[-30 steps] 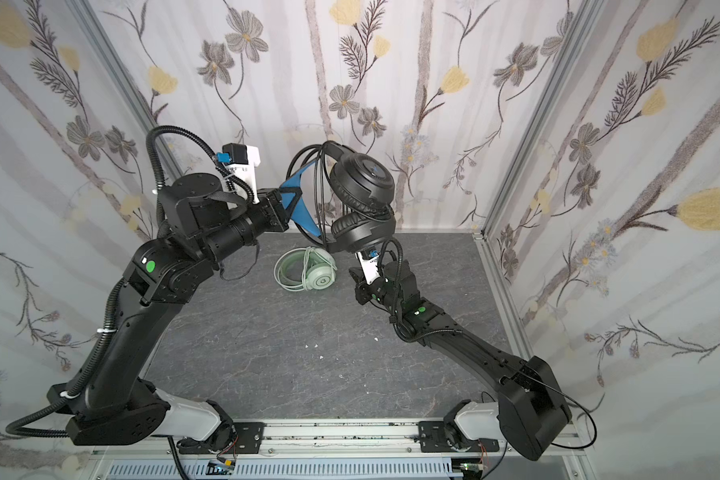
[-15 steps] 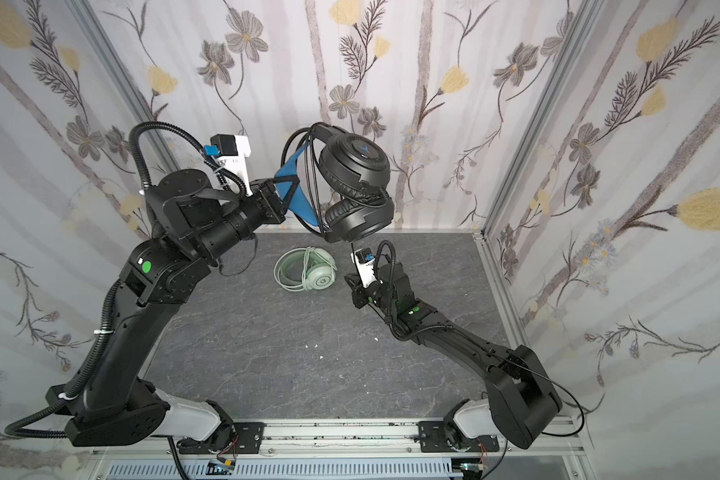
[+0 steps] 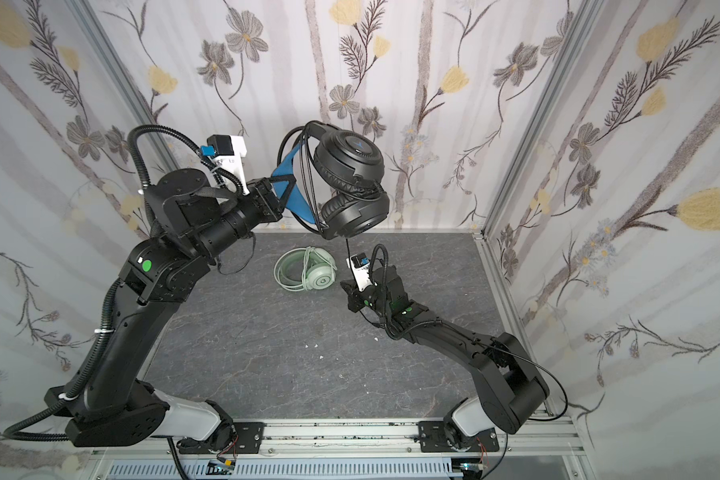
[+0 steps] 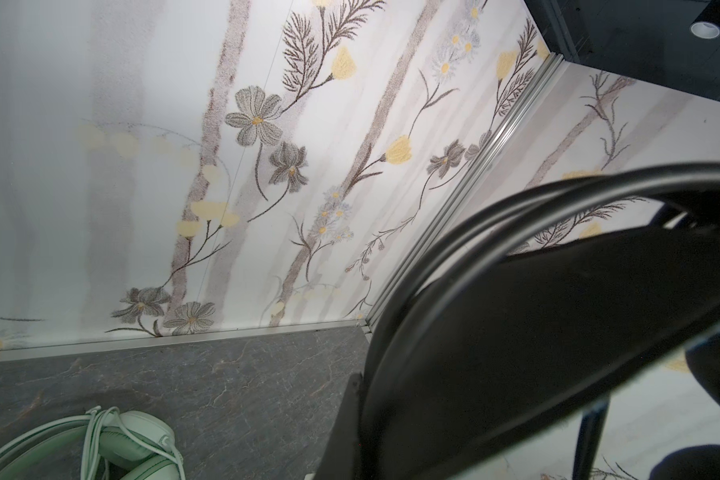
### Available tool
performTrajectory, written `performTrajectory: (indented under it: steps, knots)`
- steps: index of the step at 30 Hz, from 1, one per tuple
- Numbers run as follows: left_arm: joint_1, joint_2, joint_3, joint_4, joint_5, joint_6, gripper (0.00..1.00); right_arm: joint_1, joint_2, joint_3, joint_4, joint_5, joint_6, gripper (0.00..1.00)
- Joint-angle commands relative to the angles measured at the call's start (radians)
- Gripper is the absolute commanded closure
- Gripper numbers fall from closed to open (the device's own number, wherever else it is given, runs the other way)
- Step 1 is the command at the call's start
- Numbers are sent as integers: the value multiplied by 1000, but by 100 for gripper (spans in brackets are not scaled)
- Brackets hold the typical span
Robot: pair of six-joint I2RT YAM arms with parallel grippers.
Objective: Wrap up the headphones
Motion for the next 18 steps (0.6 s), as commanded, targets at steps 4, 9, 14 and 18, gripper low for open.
performTrajectory:
  steps: [4,9,14,18]
  knots:
    - [52,29,35,145,-47,-56,100,79,-67,-7,-102,54,-61,100]
    - [90,63,70,126,-82,-34,100,167,-110,-30,-138,102,-69,100]
    - [116,71,71,99,-141,12,100,207,-150,-31,-182,133,-83,100]
    - [136,79,49,103,-184,38,100,238,-174,-33,-226,152,-100,100]
